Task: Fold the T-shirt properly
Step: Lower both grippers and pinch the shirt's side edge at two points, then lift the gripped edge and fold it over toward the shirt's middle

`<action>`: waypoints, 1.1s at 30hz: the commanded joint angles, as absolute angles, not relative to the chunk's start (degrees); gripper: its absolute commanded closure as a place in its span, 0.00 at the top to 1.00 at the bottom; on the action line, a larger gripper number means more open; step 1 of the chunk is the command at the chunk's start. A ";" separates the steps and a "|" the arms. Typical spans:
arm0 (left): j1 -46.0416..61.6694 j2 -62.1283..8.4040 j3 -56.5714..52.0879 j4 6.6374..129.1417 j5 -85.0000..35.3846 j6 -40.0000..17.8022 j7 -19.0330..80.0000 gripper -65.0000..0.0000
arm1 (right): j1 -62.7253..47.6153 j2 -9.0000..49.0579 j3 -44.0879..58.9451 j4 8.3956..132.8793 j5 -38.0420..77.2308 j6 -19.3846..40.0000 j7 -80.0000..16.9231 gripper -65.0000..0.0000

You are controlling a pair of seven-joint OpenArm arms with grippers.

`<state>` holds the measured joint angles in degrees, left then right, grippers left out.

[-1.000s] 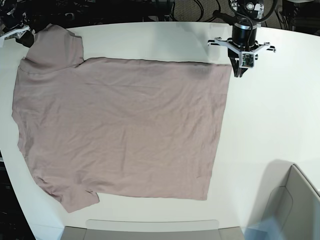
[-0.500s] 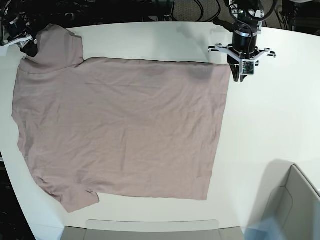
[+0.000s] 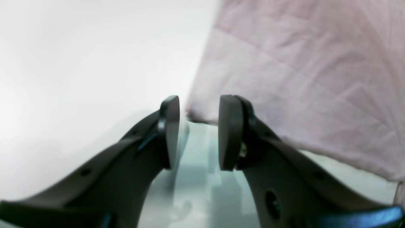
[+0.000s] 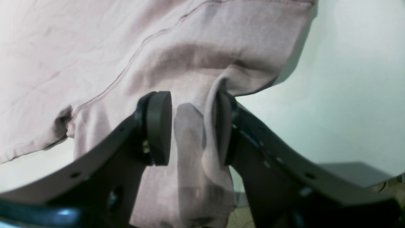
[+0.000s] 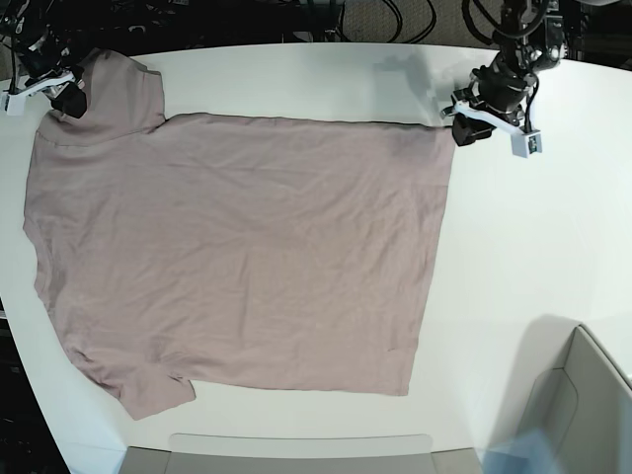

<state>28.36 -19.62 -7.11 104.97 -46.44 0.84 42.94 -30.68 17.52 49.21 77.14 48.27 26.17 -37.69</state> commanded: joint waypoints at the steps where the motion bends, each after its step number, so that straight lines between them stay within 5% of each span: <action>1: 27.56 -20.18 -7.08 103.87 -49.36 0.04 42.33 0.33 | -31.43 17.80 49.01 76.88 45.85 25.71 -41.36 0.36; 18: 21.05 -19.82 -1.27 92.09 -52.00 0.04 42.77 0.33 | -31.25 17.71 41.71 76.97 45.85 25.71 -41.36 0.36; 21: 20.97 -19.74 -0.40 92.09 -52.00 0.04 42.68 0.29 | -31.52 17.71 41.36 77.05 45.85 25.71 -41.36 0.28; 26: 21.32 -20.00 -0.66 92.09 -51.82 0.04 42.68 0.11 | -31.60 17.71 41.63 77.05 45.85 25.71 -41.36 0.00; 29: 21.85 -20.09 -1.36 91.30 -51.82 0.13 42.68 0.00 | -32.75 17.89 41.63 77.67 45.85 25.71 -41.01 0.00; 33: 23.43 -20.09 -6.02 90.33 -51.82 0.13 42.77 0.00 | -35.56 17.27 41.45 82.77 45.85 25.71 -41.01 0.00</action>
<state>22.70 -19.22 -5.65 90.56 -54.06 -1.98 41.47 -34.48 17.28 41.36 82.98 47.99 26.85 -38.04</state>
